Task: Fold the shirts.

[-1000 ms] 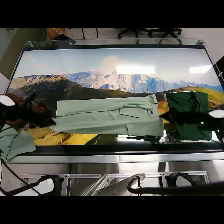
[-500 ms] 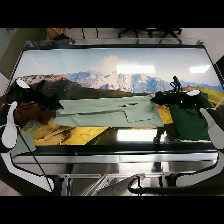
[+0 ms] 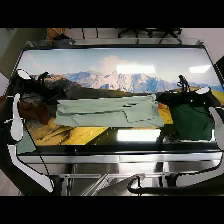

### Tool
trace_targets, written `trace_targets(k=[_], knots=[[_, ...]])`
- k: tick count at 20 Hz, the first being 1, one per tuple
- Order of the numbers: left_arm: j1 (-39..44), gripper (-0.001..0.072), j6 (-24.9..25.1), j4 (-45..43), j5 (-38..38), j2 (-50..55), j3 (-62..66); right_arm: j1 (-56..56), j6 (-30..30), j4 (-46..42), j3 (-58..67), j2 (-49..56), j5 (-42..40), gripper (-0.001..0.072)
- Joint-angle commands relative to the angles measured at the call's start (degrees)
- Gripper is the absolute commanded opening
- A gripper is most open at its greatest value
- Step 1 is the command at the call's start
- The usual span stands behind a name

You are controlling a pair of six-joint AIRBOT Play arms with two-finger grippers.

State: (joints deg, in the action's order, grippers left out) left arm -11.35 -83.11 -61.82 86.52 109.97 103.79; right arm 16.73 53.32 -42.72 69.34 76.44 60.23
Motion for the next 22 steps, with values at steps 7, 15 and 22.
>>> trace_targets(k=[7, 15, 22], knots=[[-0.7, 0.0686, -3.58, 1.68, 6.54, -0.04, 12.02, -4.28, -0.24, -0.92, 0.04, 8.15, 3.41, 0.0638], [7.34, 0.0016, 0.07, 13.49, 2.97, -0.26, 4.39, -4.55, -2.34, -0.61, 0.52, 5.01, 3.5, 0.0012], [33.48, 0.0016, 1.2, 13.44, -18.78, 5.31, -8.09, -2.19, 0.79, -0.59, 2.91, -6.71, 14.75, 0.001]])
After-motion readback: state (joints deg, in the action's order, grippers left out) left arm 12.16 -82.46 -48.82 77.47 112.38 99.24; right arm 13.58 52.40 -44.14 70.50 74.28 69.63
